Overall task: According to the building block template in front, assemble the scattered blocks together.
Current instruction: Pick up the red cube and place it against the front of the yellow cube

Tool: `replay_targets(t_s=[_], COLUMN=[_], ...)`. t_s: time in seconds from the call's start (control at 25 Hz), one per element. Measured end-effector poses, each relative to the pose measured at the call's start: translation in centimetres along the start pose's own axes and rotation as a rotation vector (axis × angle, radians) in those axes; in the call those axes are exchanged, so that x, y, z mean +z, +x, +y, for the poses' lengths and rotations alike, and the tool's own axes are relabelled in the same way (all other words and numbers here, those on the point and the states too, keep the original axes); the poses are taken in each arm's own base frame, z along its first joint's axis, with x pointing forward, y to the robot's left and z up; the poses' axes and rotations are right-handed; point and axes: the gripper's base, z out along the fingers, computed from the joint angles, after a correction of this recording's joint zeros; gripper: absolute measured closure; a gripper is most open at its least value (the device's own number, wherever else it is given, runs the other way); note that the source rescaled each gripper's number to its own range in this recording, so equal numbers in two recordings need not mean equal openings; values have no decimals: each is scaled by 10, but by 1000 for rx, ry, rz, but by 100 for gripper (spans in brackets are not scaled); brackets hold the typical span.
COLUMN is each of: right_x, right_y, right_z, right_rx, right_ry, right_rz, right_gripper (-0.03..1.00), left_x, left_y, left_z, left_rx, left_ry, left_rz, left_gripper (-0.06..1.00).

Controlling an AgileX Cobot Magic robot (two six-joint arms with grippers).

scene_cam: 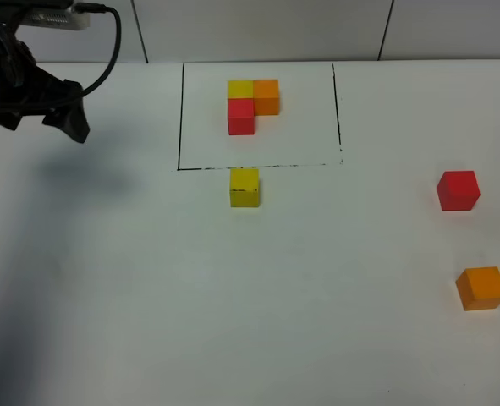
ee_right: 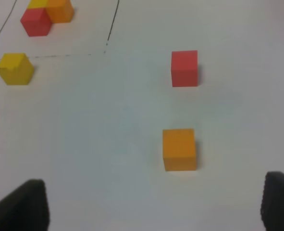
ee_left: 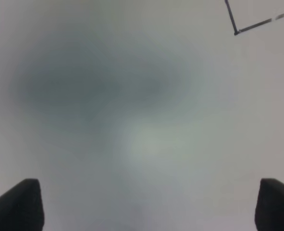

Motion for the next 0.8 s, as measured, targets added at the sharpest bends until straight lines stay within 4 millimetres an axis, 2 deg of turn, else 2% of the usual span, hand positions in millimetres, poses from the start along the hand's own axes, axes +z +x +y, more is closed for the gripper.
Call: replay_targets(t_s=[0.16, 0.4, 0.64, 0.8], right_x=[0, 0, 0, 0], right_y=[0, 0, 0, 0], right_z=[0, 0, 0, 0], right_rx=[1, 1, 1, 1], right_ry=[0, 0, 0, 0], right_rz=[0, 0, 0, 0], right_gripper=[20, 20, 20, 20], left_x=[-29, -64, -77, -78], left_y=[38, 114, 188, 232], left_z=[-9, -29, -43, -53], left_rx=[-33, -91, -155, -181], left_ry=[-39, -57, -102, -106], left_rz=[-55, -137, -243, -317], left_gripper=[9, 9, 9, 9])
